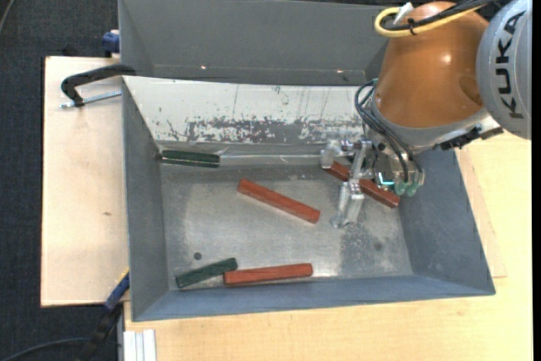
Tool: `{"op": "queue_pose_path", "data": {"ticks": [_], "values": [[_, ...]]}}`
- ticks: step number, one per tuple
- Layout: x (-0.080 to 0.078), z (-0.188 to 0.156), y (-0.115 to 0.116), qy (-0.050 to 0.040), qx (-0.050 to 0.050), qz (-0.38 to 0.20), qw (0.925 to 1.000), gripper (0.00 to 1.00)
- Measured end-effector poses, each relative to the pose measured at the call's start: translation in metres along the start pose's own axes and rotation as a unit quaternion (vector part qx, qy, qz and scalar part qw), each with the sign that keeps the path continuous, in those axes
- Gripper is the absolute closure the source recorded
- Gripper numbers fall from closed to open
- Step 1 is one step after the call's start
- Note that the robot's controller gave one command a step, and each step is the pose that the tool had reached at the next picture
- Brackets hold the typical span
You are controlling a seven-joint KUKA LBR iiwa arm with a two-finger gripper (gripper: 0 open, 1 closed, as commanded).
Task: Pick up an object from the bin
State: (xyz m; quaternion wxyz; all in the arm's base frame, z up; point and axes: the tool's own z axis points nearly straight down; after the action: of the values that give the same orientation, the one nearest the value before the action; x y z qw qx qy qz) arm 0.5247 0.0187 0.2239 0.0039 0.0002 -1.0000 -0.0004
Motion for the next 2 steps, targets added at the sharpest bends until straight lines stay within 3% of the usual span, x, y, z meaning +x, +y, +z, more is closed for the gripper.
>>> {"op": "queue_pose_path", "data": {"ticks": [1,2], "values": [[-0.078,0.121,0.018,-0.0050,-0.001,0.016,0.9999,0.00],[-0.058,0.155,0.048,-0.0020,-0.001,-0.012,0.9999,0.00]]}}
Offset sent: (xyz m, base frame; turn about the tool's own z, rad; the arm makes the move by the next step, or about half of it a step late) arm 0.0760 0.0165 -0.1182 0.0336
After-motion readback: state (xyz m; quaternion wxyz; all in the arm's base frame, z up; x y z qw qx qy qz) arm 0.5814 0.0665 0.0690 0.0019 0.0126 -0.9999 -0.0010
